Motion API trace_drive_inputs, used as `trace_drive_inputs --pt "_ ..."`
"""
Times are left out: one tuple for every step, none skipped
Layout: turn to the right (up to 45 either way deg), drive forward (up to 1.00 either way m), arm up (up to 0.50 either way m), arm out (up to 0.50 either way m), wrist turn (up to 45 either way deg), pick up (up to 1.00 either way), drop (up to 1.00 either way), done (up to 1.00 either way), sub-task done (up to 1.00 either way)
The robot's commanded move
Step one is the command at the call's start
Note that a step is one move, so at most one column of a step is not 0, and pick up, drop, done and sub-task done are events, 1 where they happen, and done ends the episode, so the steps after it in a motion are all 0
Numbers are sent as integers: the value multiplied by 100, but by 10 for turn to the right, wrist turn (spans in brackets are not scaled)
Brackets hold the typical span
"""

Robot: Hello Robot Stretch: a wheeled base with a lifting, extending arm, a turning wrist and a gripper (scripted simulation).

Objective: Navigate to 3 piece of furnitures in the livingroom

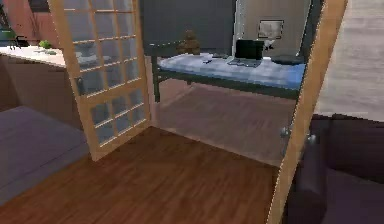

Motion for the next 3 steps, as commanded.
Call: trace_drive_inputs --pt "-450 0 0 0 0 0 0 0 0" --pt "-120 0 0 0 0 0 0 0 0" --pt "0 15 0 0 0 0 0 0 0"
